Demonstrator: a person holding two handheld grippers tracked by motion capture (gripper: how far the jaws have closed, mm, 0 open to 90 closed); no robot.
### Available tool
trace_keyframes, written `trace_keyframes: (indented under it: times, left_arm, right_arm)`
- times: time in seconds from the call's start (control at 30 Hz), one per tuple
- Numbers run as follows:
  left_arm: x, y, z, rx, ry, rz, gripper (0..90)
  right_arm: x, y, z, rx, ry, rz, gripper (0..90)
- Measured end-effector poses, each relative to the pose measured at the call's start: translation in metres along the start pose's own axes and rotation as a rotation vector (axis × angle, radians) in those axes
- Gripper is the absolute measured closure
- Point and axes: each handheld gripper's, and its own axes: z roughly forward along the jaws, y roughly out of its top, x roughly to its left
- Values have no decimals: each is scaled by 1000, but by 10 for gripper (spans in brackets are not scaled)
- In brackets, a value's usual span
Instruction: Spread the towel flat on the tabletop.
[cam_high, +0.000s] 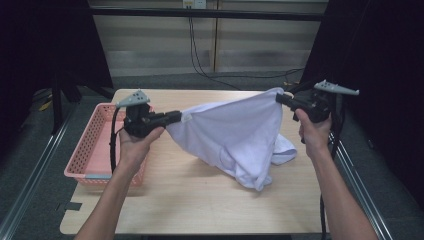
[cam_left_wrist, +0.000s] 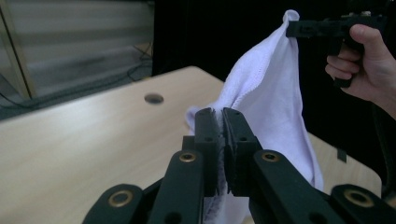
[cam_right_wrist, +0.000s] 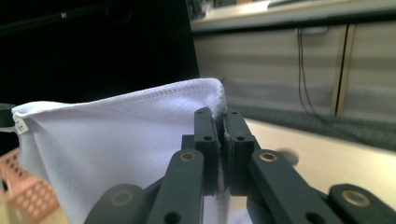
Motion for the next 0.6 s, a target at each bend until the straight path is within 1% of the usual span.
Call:
trace_keyframes:
  times: [0.07,0.1,0.13,0.17,0.2,0.23,0.37,0.43,0.47,0.5,0.53,0.57,0.6]
  left_arm:
    - [0,17,-3,-18,10,15,857]
    - [0,27,-6,-35,16,21,857]
    - [0,33,-8,-45,18,20,857]
    - [-1,43,-11,-63,25,33,857]
    - [-2,49,-14,-74,28,36,858]
    - [-3,57,-17,-89,29,43,858]
    - [-13,85,-34,-141,32,79,859]
    - [-20,93,-42,-156,27,96,859]
    - [-23,93,-44,-143,31,112,859]
    - [-26,91,-45,-128,43,130,858]
    - [-27,86,-46,-114,41,130,858]
    - [-27,78,-47,-96,32,123,858]
    - [-27,67,-47,-77,23,115,858]
  right_arm:
    - [1,18,-2,-29,5,-8,862]
    - [3,27,-3,-42,1,-12,862]
    - [4,38,-4,-55,3,-17,862]
    - [5,44,-5,-62,4,-22,862]
    - [7,54,-7,-70,-1,-36,863]
    - [8,60,-8,-74,-1,-42,863]
    - [18,91,-17,-114,4,-75,864]
    - [23,103,-22,-132,9,-93,864]
    - [29,110,-29,-156,12,-103,864]
    - [31,111,-33,-166,27,-104,865]
    - [33,108,-36,-160,40,-100,865]
    - [34,103,-38,-151,44,-107,865]
    - [36,93,-40,-132,50,-112,865]
